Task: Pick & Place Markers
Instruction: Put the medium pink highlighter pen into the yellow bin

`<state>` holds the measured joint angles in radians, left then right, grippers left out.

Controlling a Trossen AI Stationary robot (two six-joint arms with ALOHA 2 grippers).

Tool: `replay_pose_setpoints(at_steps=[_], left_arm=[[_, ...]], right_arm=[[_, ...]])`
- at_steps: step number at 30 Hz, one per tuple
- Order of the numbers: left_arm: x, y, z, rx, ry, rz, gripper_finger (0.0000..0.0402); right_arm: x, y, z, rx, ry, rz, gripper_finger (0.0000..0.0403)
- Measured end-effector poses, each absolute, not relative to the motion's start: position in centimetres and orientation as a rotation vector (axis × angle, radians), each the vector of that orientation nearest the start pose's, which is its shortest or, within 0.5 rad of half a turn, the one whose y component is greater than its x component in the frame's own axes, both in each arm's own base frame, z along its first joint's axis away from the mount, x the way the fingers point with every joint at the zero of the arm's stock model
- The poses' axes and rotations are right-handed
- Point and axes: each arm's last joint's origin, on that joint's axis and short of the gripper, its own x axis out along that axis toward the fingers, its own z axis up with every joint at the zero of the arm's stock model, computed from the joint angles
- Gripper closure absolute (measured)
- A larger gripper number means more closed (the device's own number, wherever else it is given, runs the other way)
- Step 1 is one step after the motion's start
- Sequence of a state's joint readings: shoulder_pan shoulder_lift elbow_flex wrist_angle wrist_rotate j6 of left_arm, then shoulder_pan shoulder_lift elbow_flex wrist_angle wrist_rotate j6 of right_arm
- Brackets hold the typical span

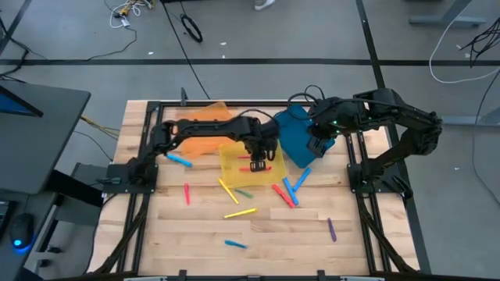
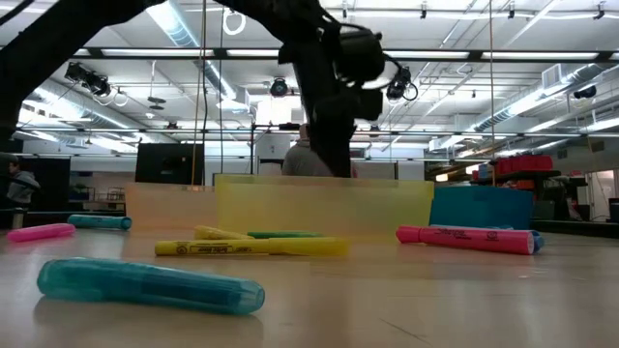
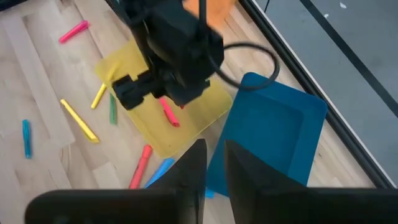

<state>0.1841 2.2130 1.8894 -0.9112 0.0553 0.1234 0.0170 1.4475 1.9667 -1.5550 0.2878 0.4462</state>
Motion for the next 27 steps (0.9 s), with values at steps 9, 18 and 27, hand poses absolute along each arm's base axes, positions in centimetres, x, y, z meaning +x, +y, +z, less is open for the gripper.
replay_pose_setpoints(at_steps=[9, 18, 27], left_arm=[[46.4, 7.9, 16.7, -0.022, 1.288, 0.054, 0.0326], [47.0, 8.2, 15.6, -0.008, 1.271, 0.076, 0.0326], [47.3, 8.2, 14.3, -0.012, 1.284, 0.069, 0.0326]], right_arm=[[22.0, -0.5, 45.8, 0.248, 0.933, -0.468, 0.0347], [22.1, -0.5, 45.8, 0.25, 0.923, -0.467, 0.0347], [22.2, -0.5, 45.8, 0.252, 0.919, -0.466, 0.0347]])
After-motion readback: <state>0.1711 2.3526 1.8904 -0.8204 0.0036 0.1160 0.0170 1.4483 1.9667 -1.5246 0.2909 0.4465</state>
